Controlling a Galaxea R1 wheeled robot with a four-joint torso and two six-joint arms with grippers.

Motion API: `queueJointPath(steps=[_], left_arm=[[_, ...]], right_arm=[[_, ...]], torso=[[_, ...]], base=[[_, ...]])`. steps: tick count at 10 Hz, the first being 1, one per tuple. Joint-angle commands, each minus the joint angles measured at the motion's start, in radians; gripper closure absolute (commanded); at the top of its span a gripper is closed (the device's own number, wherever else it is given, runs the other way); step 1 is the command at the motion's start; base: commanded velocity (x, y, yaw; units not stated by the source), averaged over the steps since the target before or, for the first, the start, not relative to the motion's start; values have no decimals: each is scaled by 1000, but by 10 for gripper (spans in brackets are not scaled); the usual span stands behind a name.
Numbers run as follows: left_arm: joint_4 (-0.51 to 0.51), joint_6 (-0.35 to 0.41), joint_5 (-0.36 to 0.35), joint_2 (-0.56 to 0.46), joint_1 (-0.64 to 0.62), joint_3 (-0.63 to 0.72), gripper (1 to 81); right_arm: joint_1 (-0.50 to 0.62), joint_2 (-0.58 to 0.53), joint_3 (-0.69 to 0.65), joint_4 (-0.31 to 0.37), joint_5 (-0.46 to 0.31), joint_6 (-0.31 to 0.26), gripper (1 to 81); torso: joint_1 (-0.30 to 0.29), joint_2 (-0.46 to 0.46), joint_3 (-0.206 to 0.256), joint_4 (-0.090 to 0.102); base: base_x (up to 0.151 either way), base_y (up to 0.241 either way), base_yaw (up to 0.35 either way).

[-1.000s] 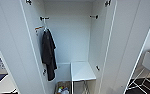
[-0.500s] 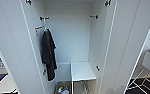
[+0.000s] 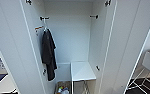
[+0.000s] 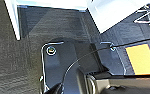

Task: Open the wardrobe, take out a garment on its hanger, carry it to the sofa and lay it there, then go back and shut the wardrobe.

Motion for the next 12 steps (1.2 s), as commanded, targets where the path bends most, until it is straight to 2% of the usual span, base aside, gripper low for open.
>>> queueJointPath(steps=[1,4,6,8,9,11,12], left_arm=[[-44,-29,-40,-184,-68,111,10],[-54,-165,-82,-285,-166,118,10],[-47,-198,-83,-346,-218,182,10],[-60,-213,-83,-423,-255,224,10],[-60,-260,-89,-469,-261,215,10],[-58,-348,-148,-541,-272,212,10],[-58,-385,-149,-570,-292,211,10]], right_arm=[[130,-158,8,9,144,102,10],[256,-140,-159,12,159,134,10],[345,-112,-262,10,176,198,10],[425,-115,-299,1,176,243,10],[458,-138,-295,-1,176,264,10],[517,-172,-302,-1,199,321,10],[544,-185,-298,-2,200,347,10]], torso=[[0,0,0,0],[0,0,0,0],[0,0,0,0],[0,0,0,0],[0,0,0,0],[1,1,-1,0],[1,1,-1,0]], base=[[0,0,0],[0,0,0],[0,0,0],[0,0,0],[0,0,0],[0,0,0],[0,0,0]])
